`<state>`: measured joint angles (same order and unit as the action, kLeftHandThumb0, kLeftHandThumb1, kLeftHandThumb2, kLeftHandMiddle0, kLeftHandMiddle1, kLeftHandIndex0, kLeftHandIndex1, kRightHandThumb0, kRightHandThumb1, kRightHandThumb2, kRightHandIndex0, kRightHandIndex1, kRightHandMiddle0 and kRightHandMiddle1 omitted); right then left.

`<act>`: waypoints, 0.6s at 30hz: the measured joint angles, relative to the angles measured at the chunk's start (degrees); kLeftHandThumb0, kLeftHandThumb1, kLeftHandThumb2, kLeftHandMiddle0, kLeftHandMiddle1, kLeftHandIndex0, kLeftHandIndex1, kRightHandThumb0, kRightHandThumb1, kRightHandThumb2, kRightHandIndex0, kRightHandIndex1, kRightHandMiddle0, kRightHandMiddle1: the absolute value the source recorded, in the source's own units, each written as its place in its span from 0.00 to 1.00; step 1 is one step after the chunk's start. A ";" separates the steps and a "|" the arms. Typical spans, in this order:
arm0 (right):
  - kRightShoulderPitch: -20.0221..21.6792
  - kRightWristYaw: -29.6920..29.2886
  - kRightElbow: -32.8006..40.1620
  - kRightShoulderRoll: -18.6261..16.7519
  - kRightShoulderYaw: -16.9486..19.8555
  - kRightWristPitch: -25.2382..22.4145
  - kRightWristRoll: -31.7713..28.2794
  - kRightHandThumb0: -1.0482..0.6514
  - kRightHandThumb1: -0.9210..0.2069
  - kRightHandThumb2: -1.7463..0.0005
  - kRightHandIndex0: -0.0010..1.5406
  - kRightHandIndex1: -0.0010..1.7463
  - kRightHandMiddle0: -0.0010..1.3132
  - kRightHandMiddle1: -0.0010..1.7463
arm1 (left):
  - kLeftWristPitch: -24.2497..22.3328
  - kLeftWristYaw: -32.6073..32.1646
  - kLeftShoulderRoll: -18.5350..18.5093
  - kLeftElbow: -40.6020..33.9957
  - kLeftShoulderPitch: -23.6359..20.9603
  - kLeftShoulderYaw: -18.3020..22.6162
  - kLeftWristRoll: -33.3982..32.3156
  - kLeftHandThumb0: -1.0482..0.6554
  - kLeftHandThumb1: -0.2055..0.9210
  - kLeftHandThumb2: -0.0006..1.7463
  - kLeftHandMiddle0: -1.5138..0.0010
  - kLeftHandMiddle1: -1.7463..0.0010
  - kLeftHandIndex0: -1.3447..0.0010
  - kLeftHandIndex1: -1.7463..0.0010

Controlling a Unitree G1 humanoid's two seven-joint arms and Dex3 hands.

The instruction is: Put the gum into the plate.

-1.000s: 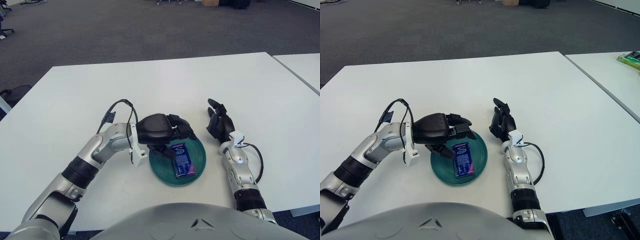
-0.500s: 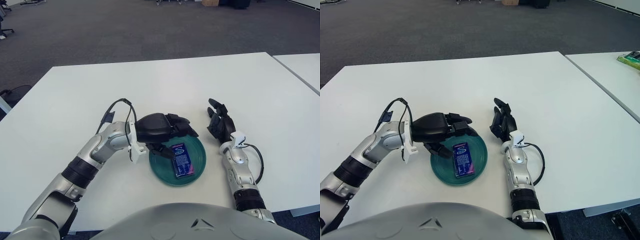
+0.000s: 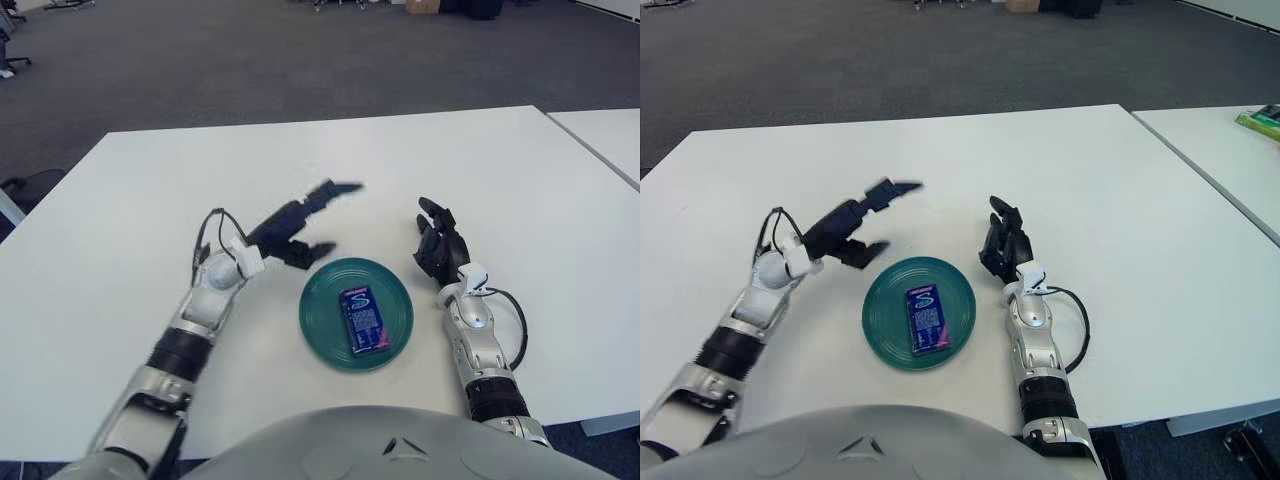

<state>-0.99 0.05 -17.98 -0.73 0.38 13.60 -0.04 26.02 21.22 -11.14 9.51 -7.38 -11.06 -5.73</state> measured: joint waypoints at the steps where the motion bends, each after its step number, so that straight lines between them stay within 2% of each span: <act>1: -0.04 -0.05 0.18 -0.01 -0.07 -0.12 0.04 0.23 0.00 0.45 0.14 0.00 0.00 0.34 | -1.22 -1.18 2.34 -0.23 1.06 0.88 -2.56 0.08 1.00 0.34 0.80 0.99 0.99 0.66; 5: -0.35 -0.23 1.04 0.00 -0.32 -0.54 0.21 0.22 0.00 0.45 0.15 0.01 0.00 0.35 | -2.75 -6.32 11.29 -3.27 8.28 3.99 -11.78 0.11 1.00 0.37 0.76 0.99 0.98 0.59; 7: -0.50 -0.34 1.38 0.01 -0.36 -1.03 0.35 0.21 0.00 0.45 0.15 0.01 0.00 0.35 | -2.67 -8.44 15.69 -3.20 11.30 5.31 -14.00 0.12 1.00 0.41 0.76 0.99 0.98 0.57; 12: -0.78 -0.57 1.90 0.14 -0.35 -2.17 0.65 0.21 0.00 0.45 0.15 0.00 0.00 0.34 | -2.58 -13.72 17.07 -0.73 15.60 7.36 -8.80 0.13 1.00 0.47 0.80 1.00 1.00 0.60; 18: -0.99 -0.71 2.07 0.22 -0.38 -2.79 0.81 0.21 0.00 0.46 0.15 0.00 0.00 0.33 | -2.65 -20.27 16.37 -1.02 16.63 8.57 0.86 0.11 1.00 0.51 0.86 1.00 1.00 0.69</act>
<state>-1.98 -0.66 -15.91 -0.51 0.00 10.81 0.77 23.37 0.94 5.24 8.50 9.24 -2.49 -4.87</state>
